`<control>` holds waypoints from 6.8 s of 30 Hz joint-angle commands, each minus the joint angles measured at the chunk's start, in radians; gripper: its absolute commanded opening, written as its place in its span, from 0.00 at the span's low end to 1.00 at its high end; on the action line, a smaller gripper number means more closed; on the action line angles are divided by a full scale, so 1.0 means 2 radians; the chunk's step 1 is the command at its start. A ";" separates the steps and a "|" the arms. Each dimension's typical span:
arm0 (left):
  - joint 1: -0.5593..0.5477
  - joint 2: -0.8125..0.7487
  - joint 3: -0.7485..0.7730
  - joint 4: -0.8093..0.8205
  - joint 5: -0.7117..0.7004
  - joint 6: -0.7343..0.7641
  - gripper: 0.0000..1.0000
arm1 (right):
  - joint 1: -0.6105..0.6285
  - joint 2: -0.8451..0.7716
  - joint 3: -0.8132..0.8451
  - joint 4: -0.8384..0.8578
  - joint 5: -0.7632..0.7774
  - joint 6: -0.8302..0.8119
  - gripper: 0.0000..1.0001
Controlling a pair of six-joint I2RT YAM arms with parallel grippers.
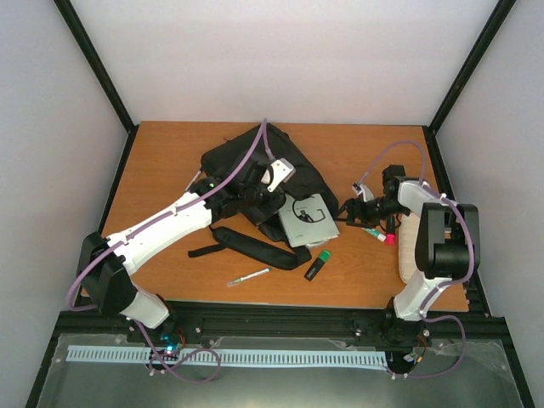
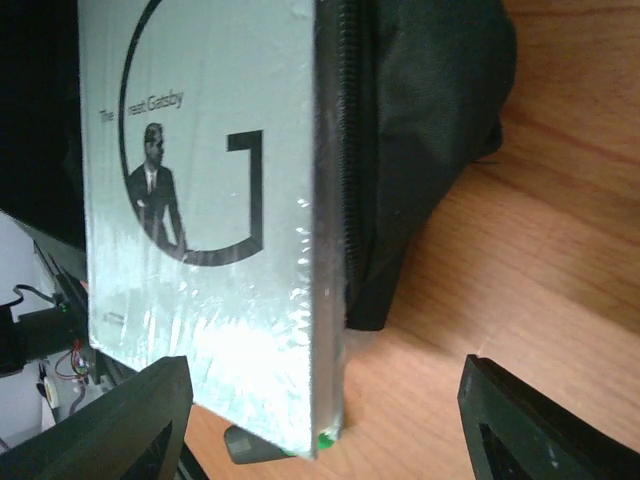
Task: Pack the student bag
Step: Place the book in the student bag.
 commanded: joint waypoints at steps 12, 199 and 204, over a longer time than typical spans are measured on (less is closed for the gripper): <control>-0.002 -0.022 0.017 0.054 -0.008 0.019 0.01 | 0.028 0.009 -0.032 -0.019 -0.065 0.023 0.70; 0.002 -0.033 -0.011 0.108 -0.134 -0.070 0.01 | 0.388 -0.078 -0.099 0.374 0.535 -0.551 0.49; 0.002 -0.034 -0.009 0.105 -0.117 -0.065 0.01 | 0.388 -0.046 -0.084 0.446 0.569 -0.553 0.43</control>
